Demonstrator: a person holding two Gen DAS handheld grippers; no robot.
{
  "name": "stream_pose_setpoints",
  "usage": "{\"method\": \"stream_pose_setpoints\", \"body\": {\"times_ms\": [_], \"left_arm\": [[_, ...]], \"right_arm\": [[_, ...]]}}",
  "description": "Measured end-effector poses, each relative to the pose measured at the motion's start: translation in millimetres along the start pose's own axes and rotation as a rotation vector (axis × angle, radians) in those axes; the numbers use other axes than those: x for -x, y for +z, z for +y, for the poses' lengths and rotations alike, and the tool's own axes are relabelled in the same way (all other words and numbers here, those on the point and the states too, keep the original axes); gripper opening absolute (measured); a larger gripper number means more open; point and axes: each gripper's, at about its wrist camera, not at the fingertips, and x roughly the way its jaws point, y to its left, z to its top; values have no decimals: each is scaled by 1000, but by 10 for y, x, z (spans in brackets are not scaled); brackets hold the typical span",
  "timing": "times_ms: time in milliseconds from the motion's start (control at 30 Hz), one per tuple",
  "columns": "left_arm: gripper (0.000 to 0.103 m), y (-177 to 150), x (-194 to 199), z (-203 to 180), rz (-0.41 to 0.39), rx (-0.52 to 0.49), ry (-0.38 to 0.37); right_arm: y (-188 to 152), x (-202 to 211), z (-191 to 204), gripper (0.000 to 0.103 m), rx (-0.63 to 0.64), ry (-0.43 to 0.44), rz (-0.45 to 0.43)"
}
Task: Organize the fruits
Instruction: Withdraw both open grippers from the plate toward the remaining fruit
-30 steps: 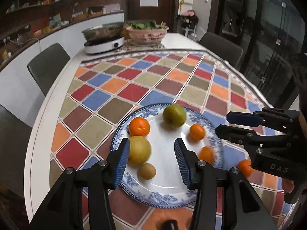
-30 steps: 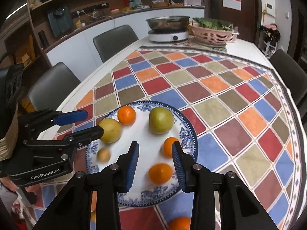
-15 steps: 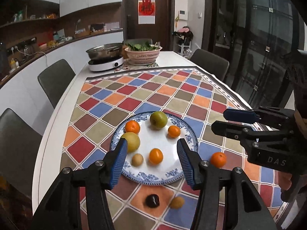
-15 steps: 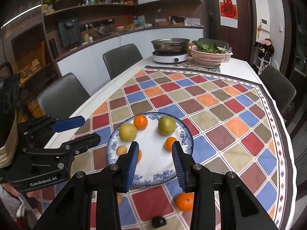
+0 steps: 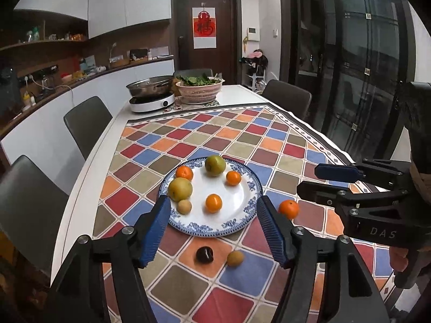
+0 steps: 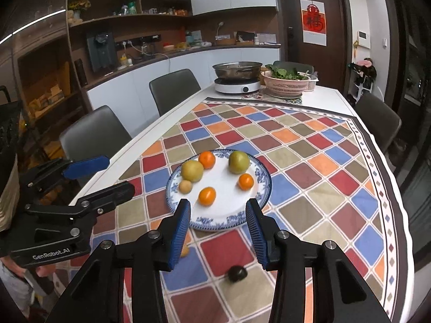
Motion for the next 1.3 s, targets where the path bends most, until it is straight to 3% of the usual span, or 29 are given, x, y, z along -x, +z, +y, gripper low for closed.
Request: {"method": "stream_pose_setpoints", "body": {"times_ms": [667, 1300], "left_arm": [[68, -657, 43, -109, 46, 20, -28], [68, -971, -496, -183, 143, -14, -86]], "right_arm": [[-582, 120, 128, 43, 32, -53, 48], [-944, -254, -40, 43, -5, -52, 150]]}}
